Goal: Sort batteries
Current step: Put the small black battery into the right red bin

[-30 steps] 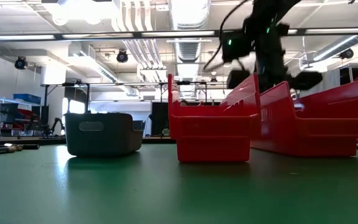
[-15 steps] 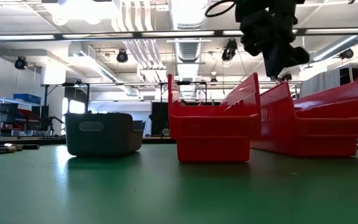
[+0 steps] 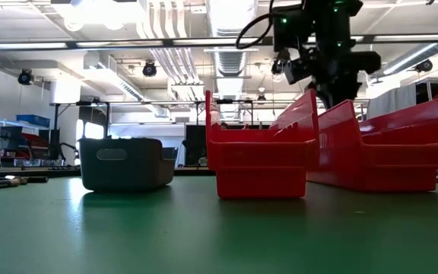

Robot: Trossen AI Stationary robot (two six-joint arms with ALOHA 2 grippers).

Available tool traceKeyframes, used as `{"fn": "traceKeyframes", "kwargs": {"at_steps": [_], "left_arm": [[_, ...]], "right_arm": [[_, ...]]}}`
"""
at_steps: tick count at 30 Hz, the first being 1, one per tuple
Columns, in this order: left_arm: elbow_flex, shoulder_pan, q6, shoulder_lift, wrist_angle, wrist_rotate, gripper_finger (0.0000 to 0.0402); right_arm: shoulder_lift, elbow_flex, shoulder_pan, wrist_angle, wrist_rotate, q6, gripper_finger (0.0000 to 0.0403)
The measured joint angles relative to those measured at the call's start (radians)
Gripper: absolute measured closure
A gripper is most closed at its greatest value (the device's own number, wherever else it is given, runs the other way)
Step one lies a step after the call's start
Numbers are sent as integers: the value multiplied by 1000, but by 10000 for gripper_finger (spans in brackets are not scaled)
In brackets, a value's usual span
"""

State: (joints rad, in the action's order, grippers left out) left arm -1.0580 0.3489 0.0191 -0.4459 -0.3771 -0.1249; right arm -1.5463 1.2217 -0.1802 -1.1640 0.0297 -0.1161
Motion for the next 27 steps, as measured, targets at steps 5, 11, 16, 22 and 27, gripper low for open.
{"fn": "traceKeyframes", "kwargs": {"at_steps": [5,11,16,22,27], "left_arm": [[0,0,28,-25,0,0,251],[0,0,81,-49,39,6,251],[0,0,76,-40,63,10,251],[0,0,68,-33,73,2,251],[0,0,68,-34,80,1,251]], "right_arm": [[-44,-7,54,77,70,-64,365],[-56,-61,90,131,76,-7,365],[-53,-118,111,188,75,1,365],[-55,-166,113,281,75,25,365],[-64,-207,113,319,65,31,365]]}}
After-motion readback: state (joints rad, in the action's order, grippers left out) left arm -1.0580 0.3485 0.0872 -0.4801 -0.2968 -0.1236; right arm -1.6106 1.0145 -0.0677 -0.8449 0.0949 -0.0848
